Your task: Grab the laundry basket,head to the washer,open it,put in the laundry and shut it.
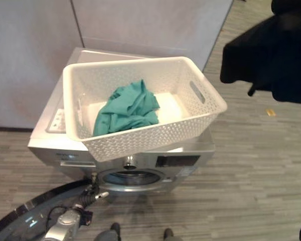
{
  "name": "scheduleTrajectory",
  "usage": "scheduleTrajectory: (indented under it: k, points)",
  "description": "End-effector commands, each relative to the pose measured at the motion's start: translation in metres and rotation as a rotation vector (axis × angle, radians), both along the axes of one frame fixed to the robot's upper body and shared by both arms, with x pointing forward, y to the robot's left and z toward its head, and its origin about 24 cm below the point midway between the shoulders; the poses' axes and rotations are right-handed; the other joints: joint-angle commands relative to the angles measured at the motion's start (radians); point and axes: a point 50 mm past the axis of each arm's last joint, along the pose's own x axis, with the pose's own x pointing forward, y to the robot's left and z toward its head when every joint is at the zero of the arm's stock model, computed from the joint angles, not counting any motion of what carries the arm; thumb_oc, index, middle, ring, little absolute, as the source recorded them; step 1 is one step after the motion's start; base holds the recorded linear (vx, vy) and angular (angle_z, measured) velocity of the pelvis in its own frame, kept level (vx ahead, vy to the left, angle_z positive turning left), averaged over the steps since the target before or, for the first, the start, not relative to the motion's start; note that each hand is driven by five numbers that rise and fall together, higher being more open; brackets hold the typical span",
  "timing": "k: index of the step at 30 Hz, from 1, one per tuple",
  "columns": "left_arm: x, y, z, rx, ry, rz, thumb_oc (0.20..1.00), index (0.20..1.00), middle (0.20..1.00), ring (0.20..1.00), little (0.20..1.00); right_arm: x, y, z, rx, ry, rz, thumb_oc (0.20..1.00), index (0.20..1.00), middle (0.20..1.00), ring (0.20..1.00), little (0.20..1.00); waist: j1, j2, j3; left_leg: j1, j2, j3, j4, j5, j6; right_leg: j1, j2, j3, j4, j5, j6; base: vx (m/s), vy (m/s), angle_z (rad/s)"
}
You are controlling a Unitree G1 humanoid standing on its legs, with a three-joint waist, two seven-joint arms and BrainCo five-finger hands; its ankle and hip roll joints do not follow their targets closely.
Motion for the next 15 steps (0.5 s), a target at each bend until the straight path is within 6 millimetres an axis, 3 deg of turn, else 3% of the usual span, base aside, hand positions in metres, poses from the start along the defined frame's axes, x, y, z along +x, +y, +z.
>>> scheduleTrajectory:
  k: [1, 2, 3, 4, 5, 7, 8, 10, 11, 12, 15]
  points:
    - [-0.007, 0.026, 0.009, 0.065, -0.042, 0.069, 1.0, 1.0, 1.0, 1.0, 1.0, -0.015, -0.022, -0.01, -0.007, 0.044, -0.193, 0.2, 0.2, 0.2, 0.2, 0.2, 0.029, -0.001, -0.007, 0.085, 0.033, -0.026, -0.013, -0.141, 0.088, -0.074, -0.081, -0.015, -0.002, 0.273, 0.089, -0.09, 0.028, -0.54]
    - [-0.006, 0.028, 0.01, 0.063, -0.05, 0.085, 1.0, 1.0, 1.0, 1.0, 1.0, -0.017, -0.029, -0.025, 0.021, 0.101, -0.228, 0.2, 0.2, 0.2, 0.2, 0.2, 0.027, 0.009, -0.003, 0.089, 0.035, -0.028, -0.031, -0.131, 0.089, -0.072, -0.082, -0.017, 0.004, 0.271, 0.088, -0.09, 0.026, -0.45]
    - [-0.006, 0.028, 0.01, 0.064, -0.05, 0.084, 1.0, 1.0, 1.0, 1.0, 1.0, -0.017, -0.029, -0.026, 0.022, 0.101, -0.229, 0.2, 0.2, 0.2, 0.2, 0.2, 0.028, 0.006, -0.004, 0.087, 0.032, -0.028, -0.034, -0.122, 0.088, -0.074, -0.085, -0.016, 0.003, 0.276, 0.087, -0.11, -0.006, -0.26]
    - [-0.005, 0.033, 0.013, 0.077, -0.065, 0.108, 1.0, 1.0, 1.0, 1.0, 1.0, -0.018, -0.032, -0.055, 0.069, 0.186, -0.239, 0.2, 0.2, 0.2, 0.2, 0.2, 0.028, 0.028, -0.003, 0.093, 0.035, -0.031, -0.072, -0.104, 0.091, -0.058, -0.087, -0.02, 0.021, 0.259, 0.084, -0.1, -0.013, -0.13]
    - [-0.005, 0.033, 0.014, 0.079, -0.065, 0.107, 1.0, 1.0, 1.0, 1.0, 1.0, -0.019, -0.032, -0.056, 0.07, 0.186, -0.24, 0.2, 0.2, 0.2, 0.2, 0.2, 0.029, 0.024, -0.004, 0.091, 0.033, -0.031, -0.076, -0.096, 0.09, -0.061, -0.09, -0.019, 0.02, 0.263, 0.082, -0.12, -0.036, -0.13]
    - [-0.003, 0.034, 0.014, 0.078, -0.07, 0.116, 1.0, 1.0, 1.0, 1.0, 1.0, -0.02, -0.026, -0.086, 0.118, 0.259, -0.199, 0.2, 0.2, 0.2, 0.2, 0.2, 0.029, 0.031, -0.01, 0.084, 0.031, -0.042, -0.106, -0.069, 0.088, -0.047, -0.088, -0.014, 0.046, 0.249, 0.079, -0.14, -0.107, -0.08]
    - [-0.001, 0.033, 0.015, 0.077, -0.078, 0.124, 1.0, 1.0, 1.0, 1.0, 1.0, -0.019, -0.01, -0.113, 0.144, 0.334, -0.123, 0.2, 0.2, 0.2, 0.2, 0.2, 0.029, 0.034, -0.021, 0.073, 0.029, -0.058, -0.123, -0.051, 0.08, -0.025, -0.071, 0.012, 0.074, 0.21, 0.079, -0.18, -0.19, 0.08]
    - [0.001, 0.033, 0.016, 0.079, -0.085, 0.124, 1.0, 1.0, 1.0, 1.0, 1.0, -0.018, -0.003, -0.122, 0.159, 0.349, -0.087, 0.2, 0.2, 0.2, 0.2, 0.2, 0.032, 0.028, -0.028, 0.059, 0.027, -0.064, -0.13, -0.032, 0.074, -0.021, -0.066, 0.025, 0.084, 0.195, 0.079, -0.16, -0.204, 0.13]
    - [0.007, 0.028, 0.018, 0.072, -0.107, 0.117, 1.0, 1.0, 1.0, 1.0, 1.0, -0.012, 0.017, -0.141, 0.209, 0.37, 0.024, 0.2, 0.2, 0.2, 0.2, 0.2, 0.037, 0.023, -0.023, 0.024, 0.033, -0.093, -0.118, -0.015, 0.056, -0.006, -0.036, 0.063, 0.126, 0.144, 0.082, -0.15, -0.185, -0.02]
    - [0.008, 0.028, 0.019, 0.074, -0.107, 0.118, 1.0, 1.0, 1.0, 1.0, 1.0, -0.012, 0.018, -0.142, 0.211, 0.369, 0.024, 0.2, 0.2, 0.2, 0.2, 0.2, 0.036, 0.021, -0.025, 0.018, 0.033, -0.093, -0.118, -0.009, 0.056, -0.011, -0.036, 0.064, 0.128, 0.146, 0.081, -0.3, -0.382, 0.15]
    - [0.026, 0.024, 0.033, 0.084, -0.187, 0.1, 1.0, 1.0, 1.0, 1.0, 1.0, -0.002, 0.051, -0.14, 0.185, 0.36, 0.214, 0.2, 0.2, 0.2, 0.2, 0.2, 0.058, 0.006, 0.0, -0.047, 0.086, -0.099, -0.082, 0.048, -0.001, 0.029, -0.018, 0.007, 0.069, -0.035, 0.048, -0.27, -0.35, 0.24]
